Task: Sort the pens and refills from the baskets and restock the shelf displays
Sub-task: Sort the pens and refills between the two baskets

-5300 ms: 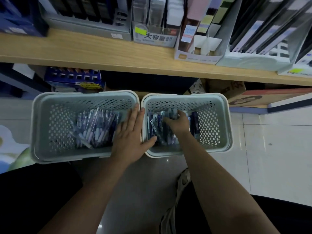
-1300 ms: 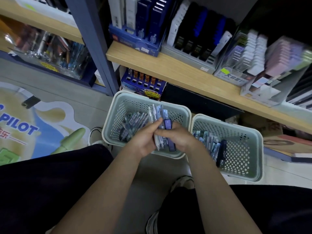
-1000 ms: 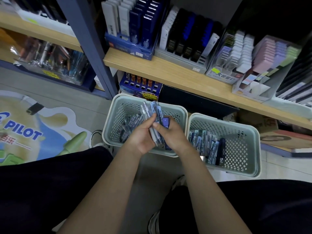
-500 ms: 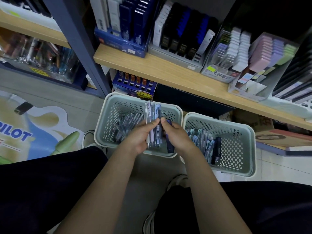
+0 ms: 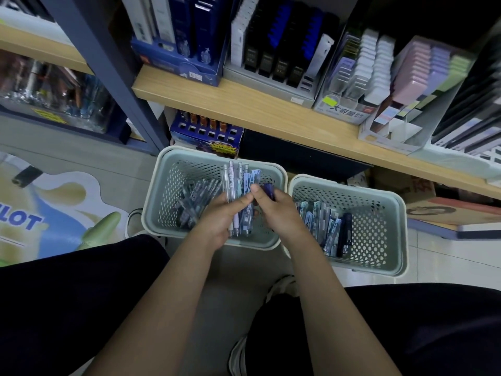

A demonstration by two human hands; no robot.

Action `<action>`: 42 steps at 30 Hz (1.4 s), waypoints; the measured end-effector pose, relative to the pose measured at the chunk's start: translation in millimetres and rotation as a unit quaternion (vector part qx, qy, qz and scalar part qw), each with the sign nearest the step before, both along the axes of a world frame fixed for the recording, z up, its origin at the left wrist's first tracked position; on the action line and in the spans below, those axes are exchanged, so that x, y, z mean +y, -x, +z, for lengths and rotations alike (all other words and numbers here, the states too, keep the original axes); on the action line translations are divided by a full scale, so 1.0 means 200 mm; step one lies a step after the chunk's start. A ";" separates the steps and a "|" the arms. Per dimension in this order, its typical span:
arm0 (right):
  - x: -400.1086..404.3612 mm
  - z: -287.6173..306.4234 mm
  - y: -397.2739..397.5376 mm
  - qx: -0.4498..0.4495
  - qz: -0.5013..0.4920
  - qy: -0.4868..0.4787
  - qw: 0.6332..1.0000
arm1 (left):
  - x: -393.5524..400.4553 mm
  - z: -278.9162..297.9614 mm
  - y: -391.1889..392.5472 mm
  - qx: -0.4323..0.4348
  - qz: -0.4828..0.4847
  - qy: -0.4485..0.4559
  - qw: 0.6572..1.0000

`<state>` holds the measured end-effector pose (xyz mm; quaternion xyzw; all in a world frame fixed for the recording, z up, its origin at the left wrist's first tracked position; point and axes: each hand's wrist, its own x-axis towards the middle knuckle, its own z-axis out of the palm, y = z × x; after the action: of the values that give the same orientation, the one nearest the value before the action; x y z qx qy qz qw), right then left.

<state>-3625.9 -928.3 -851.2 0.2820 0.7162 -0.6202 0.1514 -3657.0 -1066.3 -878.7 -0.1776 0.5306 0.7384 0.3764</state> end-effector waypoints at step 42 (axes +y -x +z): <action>-0.02 0.01 0.02 0.018 -0.096 0.021 0.995 | -0.07 0.09 0.03 -0.010 -0.019 0.038 0.999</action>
<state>-3629.8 -933.2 -848.3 0.3351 0.6754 -0.6515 0.0840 -3662.0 -1080.1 -860.5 -0.1893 0.5577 0.7085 0.3888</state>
